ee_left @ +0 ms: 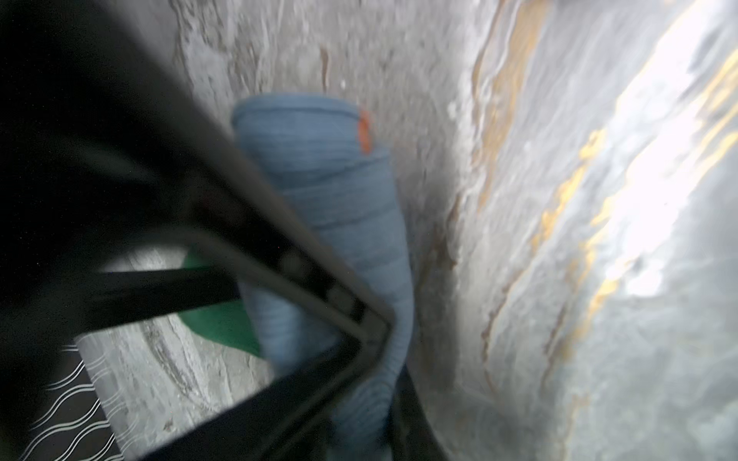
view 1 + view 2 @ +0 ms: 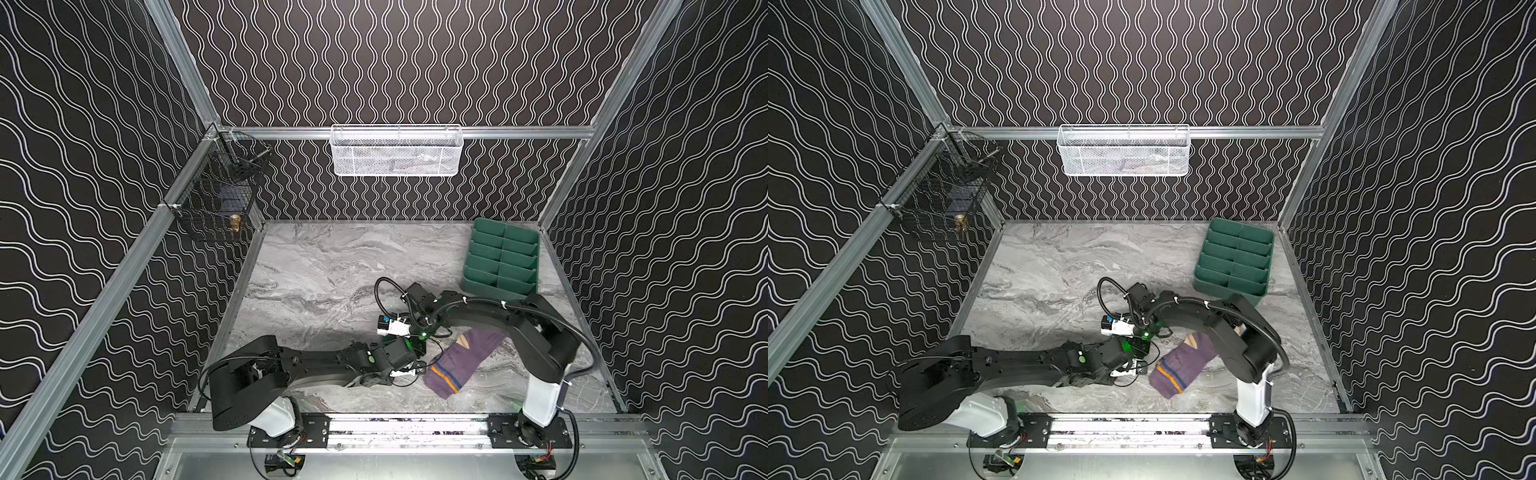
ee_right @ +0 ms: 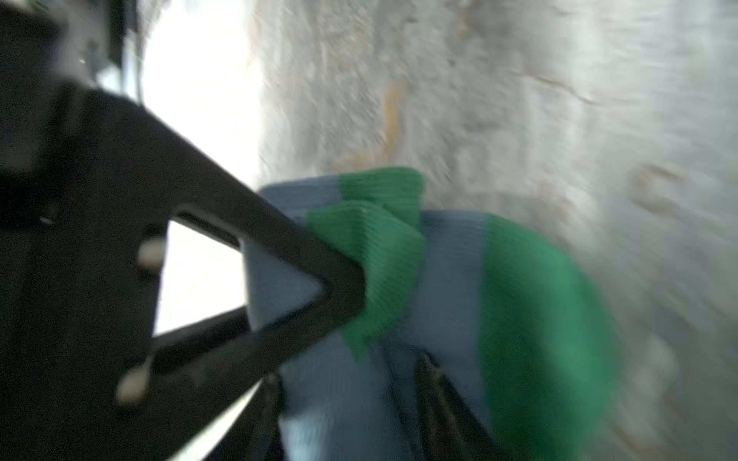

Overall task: Roll the socks
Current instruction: 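Open and lift the right gripper away while the left holds the roll, then lower the right gripper onto the rolled cuff and grasp it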

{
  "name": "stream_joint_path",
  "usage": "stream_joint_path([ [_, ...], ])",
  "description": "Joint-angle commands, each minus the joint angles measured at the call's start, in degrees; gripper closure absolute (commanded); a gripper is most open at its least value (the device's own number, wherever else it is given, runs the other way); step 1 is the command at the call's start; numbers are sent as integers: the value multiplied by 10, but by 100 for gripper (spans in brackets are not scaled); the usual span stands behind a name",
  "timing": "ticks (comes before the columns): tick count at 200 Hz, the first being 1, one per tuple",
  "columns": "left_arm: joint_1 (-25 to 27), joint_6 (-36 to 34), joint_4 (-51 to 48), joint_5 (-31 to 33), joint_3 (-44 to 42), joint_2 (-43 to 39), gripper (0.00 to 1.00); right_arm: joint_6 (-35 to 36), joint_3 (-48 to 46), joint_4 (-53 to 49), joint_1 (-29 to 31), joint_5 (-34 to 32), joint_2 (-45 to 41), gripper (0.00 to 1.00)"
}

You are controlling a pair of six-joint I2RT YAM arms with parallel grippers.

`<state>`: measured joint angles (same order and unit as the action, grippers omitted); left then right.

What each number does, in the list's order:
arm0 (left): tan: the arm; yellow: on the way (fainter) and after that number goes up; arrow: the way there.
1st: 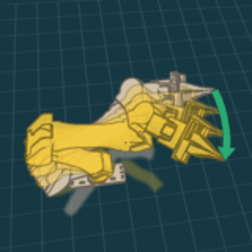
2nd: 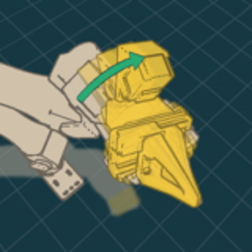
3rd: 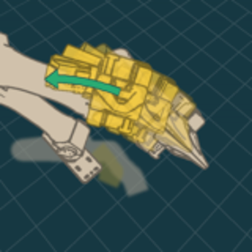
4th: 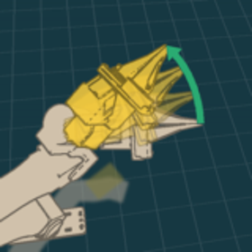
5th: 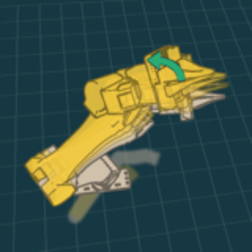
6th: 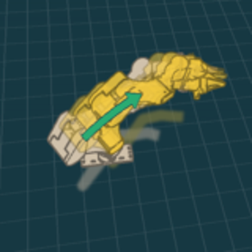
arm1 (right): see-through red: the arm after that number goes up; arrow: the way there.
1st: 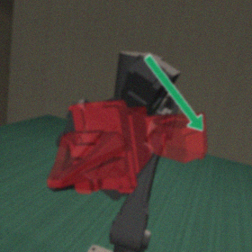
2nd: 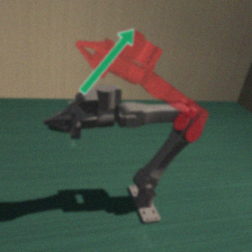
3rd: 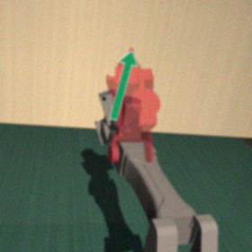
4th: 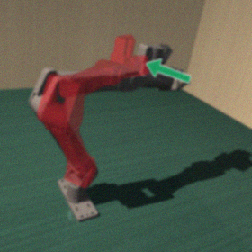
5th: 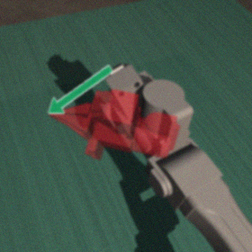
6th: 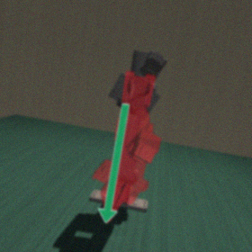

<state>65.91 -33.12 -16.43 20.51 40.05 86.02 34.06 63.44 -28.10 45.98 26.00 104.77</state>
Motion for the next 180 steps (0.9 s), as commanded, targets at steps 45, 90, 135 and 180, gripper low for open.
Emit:
stream_joint_path([
  [45, -1, 9, -81, -49, 5, -2, 100, -104, -96, 159, -35, -278, -136, 48],
  [90, -31, 20, -203, -144, 75, 37, 100, -162, -240, 401, -63, -514, -368, 49],
  [135, -128, 53, -281, -213, 158, 133, 100, -121, -411, 596, -65, -413, -611, 50],
  [180, -172, 49, -310, -242, 217, 202, 100, -87, -380, 416, -48, -305, -646, 55],
])
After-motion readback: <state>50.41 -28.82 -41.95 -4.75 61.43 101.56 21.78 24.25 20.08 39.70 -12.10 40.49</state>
